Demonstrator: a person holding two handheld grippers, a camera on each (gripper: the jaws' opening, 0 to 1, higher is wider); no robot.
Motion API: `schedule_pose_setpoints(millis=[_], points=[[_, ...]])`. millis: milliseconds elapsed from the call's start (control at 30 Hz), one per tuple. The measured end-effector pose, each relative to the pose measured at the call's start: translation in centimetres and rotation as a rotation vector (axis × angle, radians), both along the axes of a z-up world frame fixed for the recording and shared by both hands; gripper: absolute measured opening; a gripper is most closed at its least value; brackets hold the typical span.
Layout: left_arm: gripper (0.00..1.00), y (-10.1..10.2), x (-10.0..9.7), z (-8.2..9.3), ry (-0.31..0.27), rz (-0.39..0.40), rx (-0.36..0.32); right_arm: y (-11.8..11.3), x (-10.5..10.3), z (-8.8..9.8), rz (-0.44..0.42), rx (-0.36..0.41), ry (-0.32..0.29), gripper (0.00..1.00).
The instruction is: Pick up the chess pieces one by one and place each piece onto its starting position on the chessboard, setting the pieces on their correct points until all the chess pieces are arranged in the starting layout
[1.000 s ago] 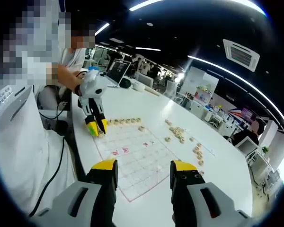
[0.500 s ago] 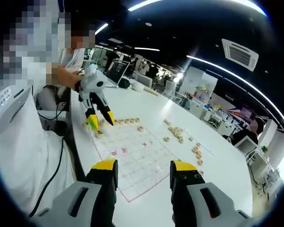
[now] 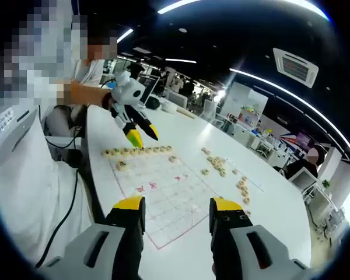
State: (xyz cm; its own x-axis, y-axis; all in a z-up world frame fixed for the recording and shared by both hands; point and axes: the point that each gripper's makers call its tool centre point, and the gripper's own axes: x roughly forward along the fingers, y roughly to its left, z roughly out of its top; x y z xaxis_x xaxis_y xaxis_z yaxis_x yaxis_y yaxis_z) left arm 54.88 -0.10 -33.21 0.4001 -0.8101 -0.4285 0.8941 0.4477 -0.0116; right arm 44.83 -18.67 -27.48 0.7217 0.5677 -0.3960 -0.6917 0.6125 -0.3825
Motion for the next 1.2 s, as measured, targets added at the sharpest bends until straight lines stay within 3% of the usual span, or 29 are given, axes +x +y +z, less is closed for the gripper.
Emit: schedule_pose_setpoints(millis=[333,733,1100,1200], points=[[0.43,-2.0,6.6,-0.1,0.005,0.072,-0.025,-0.2,0.0,0.1,-0.007,0.006,-0.004,0.44],[0.44,-6.0,12.1,-1.4,0.032,0.113,-0.024,-0.5,0.0,0.2,-0.010,0.010,-0.004,0.44],[0.45,-6.4,16.7,-4.7,0.049,0.191,0.043,-0.8,0.1,0.3,-0.015,0.015,-0.009,0.44],[0.45,-6.4,17.0,-5.9,0.047,0.189,0.077,-0.8,0.1,0.4,-0.013,0.015,-0.009,0.44]])
